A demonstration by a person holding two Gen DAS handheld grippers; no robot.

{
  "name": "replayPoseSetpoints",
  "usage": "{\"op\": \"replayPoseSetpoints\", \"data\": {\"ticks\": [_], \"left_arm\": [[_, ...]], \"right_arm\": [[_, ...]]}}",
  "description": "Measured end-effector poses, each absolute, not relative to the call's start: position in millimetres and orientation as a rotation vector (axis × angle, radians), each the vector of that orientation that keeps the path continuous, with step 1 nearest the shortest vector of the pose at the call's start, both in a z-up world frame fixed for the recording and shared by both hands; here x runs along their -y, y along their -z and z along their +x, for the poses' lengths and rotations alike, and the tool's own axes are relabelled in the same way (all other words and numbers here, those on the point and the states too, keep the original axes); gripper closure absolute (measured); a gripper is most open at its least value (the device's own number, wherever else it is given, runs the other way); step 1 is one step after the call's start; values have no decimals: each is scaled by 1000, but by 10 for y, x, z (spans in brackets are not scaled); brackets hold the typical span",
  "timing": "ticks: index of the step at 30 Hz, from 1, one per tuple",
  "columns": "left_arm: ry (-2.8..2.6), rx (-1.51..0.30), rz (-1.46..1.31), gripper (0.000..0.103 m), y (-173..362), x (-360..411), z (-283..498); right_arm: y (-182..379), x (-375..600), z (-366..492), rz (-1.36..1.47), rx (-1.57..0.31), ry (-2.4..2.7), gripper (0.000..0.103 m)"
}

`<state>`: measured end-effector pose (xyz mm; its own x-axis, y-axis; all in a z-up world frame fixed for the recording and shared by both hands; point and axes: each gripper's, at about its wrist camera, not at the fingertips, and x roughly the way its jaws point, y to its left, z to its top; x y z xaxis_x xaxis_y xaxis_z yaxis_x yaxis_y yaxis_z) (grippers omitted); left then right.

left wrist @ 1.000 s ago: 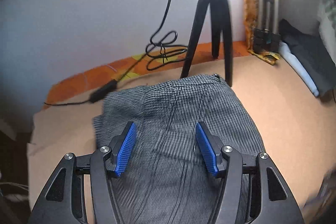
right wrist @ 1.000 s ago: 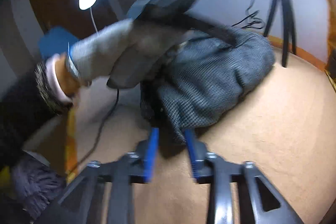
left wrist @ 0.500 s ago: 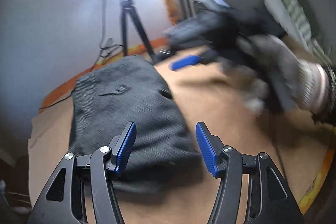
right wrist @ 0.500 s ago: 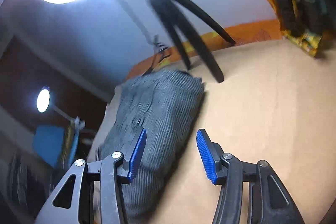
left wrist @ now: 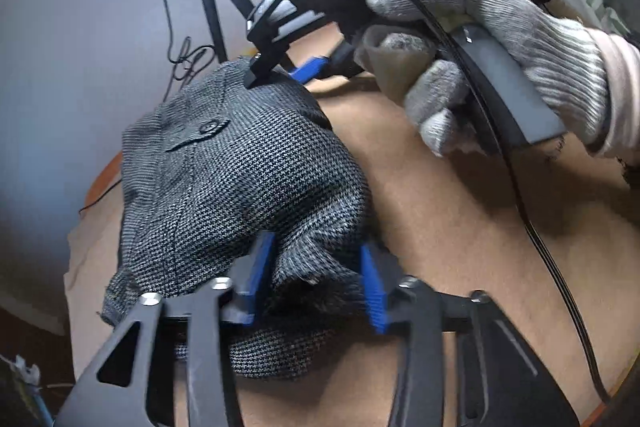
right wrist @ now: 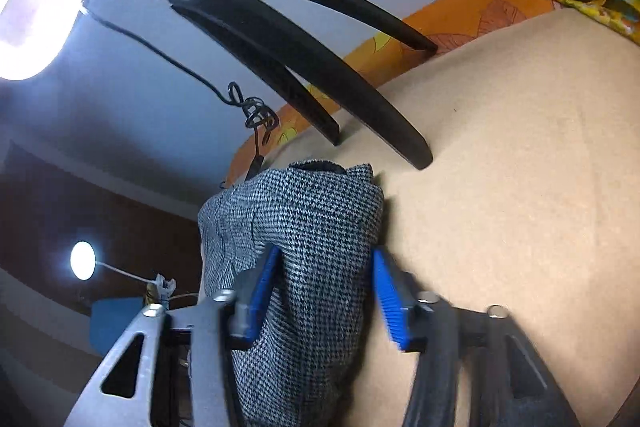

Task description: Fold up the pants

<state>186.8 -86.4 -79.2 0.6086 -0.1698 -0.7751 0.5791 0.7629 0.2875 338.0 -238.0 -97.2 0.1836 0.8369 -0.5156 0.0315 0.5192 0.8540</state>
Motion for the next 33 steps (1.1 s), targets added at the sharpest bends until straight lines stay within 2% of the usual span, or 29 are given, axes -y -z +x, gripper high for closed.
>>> {"op": "replayPoseSetpoints", "data": {"ticks": [1,4,7,11,12,13,16,21,23,25,28,33], "left_arm": [[476,-807,557,73,793,852,1863],[510,-803,536,75,806,766,1878],[522,-797,515,75,818,714,1895],[542,-793,495,75,789,662,1875],[542,-799,478,75,763,632,1873],[547,-804,469,71,749,647,1829],[563,-810,407,67,601,520,1791],[516,-790,248,57,323,117,1932],[463,-789,158,49,205,-107,2050],[421,-804,42,35,138,-348,2232],[397,-877,-94,32,163,-618,2591],[319,-943,-144,32,344,-746,2966]], "right_arm": [[924,2355,3377,835,-1256,-686,77],[721,2314,3408,733,-1204,-718,87],[488,2229,3469,597,-1154,-725,89],[546,2050,3504,496,-1170,-697,89],[551,2090,3472,500,-1176,-698,86],[593,2122,3474,524,-1191,-695,83],[655,2233,3461,545,-1210,-666,61],[644,2513,3294,579,-1222,-653,50],[618,2555,3204,555,-1225,-659,45],[609,2552,3090,543,-1241,-685,42],[570,2566,2983,547,-1256,-710,36],[520,2462,2883,557,-1293,-751,33]]}}
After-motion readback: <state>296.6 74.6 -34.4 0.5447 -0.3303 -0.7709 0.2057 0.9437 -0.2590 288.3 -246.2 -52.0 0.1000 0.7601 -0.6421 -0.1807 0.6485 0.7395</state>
